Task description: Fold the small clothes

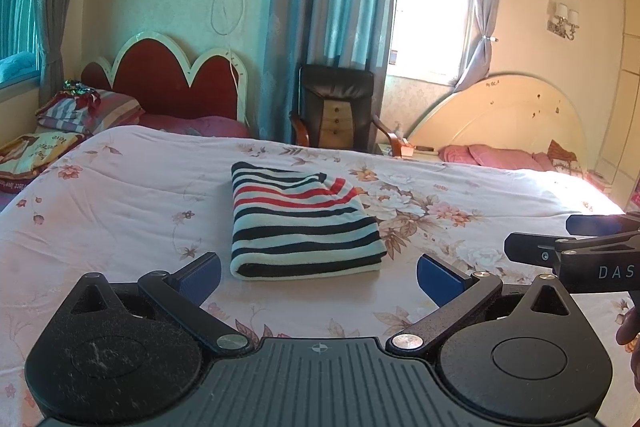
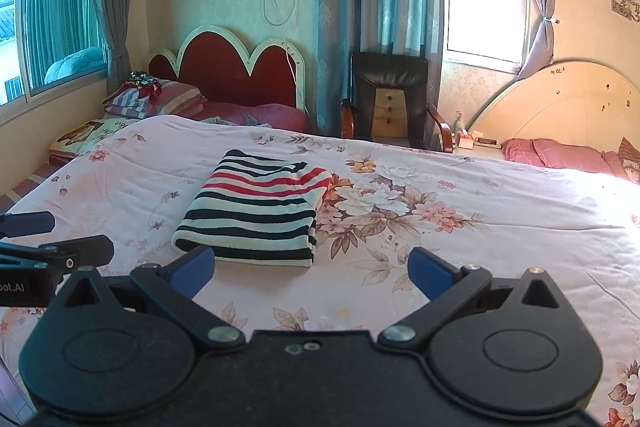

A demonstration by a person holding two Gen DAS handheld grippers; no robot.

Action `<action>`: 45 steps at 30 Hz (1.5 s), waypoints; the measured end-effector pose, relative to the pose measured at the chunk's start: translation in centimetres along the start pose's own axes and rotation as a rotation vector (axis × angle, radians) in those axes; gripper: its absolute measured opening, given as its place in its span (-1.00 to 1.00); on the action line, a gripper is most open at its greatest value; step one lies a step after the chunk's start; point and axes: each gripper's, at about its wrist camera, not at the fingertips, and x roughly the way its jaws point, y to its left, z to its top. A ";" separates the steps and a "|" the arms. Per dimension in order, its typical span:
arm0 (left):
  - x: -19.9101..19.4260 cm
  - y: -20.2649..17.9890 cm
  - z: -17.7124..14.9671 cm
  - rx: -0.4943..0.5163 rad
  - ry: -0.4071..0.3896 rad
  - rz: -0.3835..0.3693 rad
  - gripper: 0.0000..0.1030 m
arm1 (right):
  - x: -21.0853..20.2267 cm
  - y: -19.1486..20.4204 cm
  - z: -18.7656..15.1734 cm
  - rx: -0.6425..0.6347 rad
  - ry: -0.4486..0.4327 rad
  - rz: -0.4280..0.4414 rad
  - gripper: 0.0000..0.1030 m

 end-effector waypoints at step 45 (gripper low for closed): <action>0.0 -0.5 0.5 0.035 -0.030 -0.005 1.00 | 0.4 0.3 -0.1 -0.012 -0.012 -0.010 0.98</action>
